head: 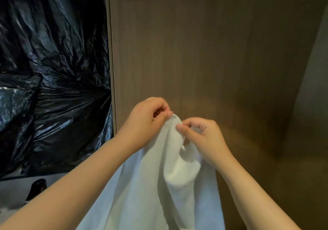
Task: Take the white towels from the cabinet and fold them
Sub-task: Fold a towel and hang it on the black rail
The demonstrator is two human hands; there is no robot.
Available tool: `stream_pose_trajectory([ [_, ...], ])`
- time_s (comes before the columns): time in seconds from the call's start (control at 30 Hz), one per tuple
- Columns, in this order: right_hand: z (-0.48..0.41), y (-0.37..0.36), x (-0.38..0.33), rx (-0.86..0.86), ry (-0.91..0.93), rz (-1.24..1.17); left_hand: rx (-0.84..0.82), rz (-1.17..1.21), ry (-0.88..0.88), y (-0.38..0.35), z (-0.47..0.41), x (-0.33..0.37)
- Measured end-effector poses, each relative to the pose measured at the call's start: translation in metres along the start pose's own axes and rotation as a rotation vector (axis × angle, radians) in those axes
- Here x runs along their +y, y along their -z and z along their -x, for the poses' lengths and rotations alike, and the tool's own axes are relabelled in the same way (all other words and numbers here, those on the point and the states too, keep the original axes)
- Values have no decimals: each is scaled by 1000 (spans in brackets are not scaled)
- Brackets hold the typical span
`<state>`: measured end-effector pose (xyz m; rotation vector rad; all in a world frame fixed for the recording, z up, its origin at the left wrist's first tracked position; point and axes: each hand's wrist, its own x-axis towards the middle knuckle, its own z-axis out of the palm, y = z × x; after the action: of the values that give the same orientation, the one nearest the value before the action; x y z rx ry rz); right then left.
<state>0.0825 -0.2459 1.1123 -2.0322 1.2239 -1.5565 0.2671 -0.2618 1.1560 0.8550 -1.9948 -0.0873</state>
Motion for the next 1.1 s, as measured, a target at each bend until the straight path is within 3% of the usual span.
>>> stream_pose_trajectory([
  [0.17, -28, 20, -22, 142, 123, 150, -33, 162, 167, 9, -10, 7],
  [0.3, -45, 30, -33, 197, 103, 210, -119, 120, 175, 10, 6, -10],
  [0.47, -58, 58, -34, 351, 7, 212, -33, 100, 257, 27, 21, -37],
  [0.6, -63, 59, -34, 286, -81, 351, 80, 136, 196, 37, 11, -39],
  [0.73, -59, 47, -44, 210, -3, 277, 87, 147, 121, 39, -10, -24],
  [0.87, -54, 28, -57, 5, 81, 197, 72, 153, 78, 39, -18, -13],
  [1.1, -44, 11, -57, -42, 109, 124, 61, 123, 31, 47, -20, -7],
])
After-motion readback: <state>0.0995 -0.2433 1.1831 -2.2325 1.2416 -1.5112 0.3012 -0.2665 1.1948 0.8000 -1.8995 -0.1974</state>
